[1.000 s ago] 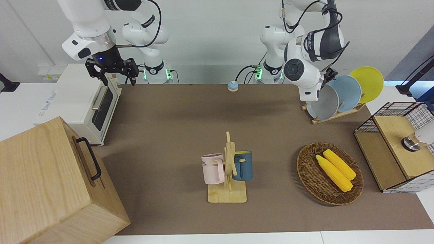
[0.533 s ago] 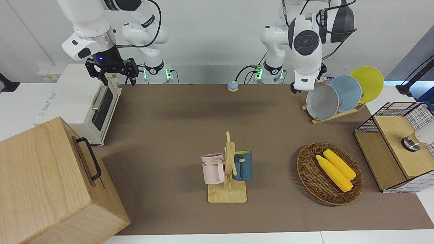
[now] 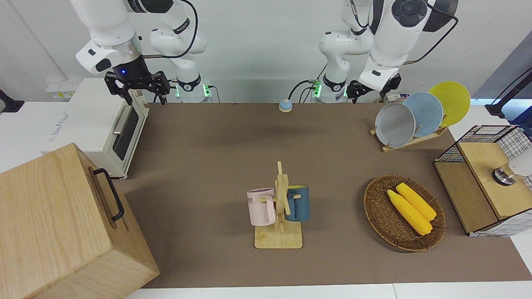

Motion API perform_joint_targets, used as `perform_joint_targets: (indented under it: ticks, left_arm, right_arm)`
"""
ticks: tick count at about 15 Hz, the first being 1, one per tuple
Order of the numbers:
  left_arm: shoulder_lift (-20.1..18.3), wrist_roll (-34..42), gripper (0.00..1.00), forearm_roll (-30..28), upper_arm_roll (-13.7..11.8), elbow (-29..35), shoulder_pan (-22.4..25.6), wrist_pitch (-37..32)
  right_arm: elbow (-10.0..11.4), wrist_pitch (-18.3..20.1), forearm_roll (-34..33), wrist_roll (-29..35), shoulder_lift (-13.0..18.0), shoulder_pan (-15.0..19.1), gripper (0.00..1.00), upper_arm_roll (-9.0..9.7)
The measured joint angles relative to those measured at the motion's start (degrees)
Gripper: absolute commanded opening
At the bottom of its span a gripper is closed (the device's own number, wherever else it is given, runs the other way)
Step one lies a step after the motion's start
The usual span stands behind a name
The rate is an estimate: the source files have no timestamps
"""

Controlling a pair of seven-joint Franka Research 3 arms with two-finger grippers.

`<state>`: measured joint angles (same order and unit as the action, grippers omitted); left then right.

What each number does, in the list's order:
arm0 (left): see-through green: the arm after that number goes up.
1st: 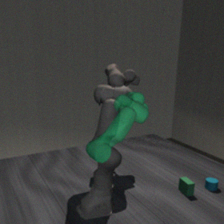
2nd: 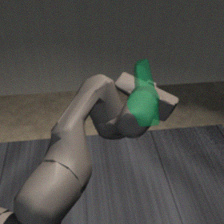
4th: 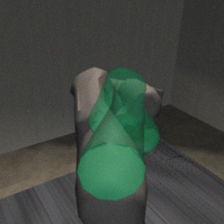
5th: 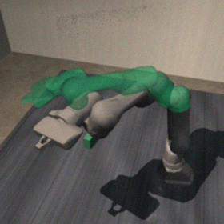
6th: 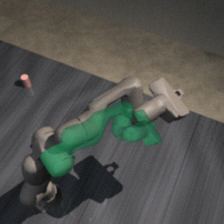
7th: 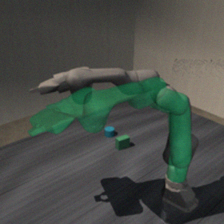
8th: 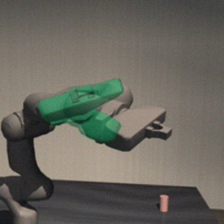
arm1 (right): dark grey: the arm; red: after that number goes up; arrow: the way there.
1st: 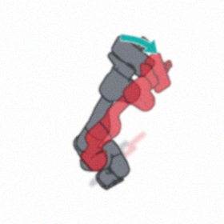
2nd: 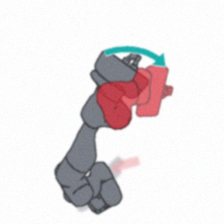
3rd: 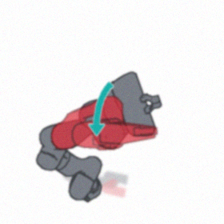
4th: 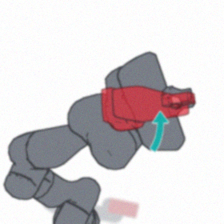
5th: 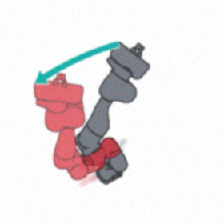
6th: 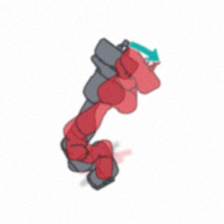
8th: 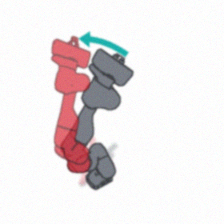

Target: Pick gray plate from table and place it on lower plate rack with left arm

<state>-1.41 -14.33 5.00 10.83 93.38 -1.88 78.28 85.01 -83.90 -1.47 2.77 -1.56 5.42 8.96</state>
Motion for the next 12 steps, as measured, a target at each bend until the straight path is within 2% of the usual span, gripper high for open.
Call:
perform_joint_targets:
  ticks: [3,6,12]
  left_arm:
    - [0.1,6.8,1.0,-1.9,-0.8,-0.5,0.0,4.6]
    - [0.4,7.1,1.0,-5.0,-1.7,-0.5,0.9,8.5]
    - [0.5,6.6,1.0,-5.6,-2.1,-0.5,3.1,9.3]
  right_arm:
    - [0.0,0.0,0.0,0.0,0.0,0.0,0.983,0.0]
    - [0.0,0.0,0.0,0.0,0.0,0.0,0.983,0.0]
    - [0.0,0.0,0.0,0.0,0.0,0.0,0.983,0.0]
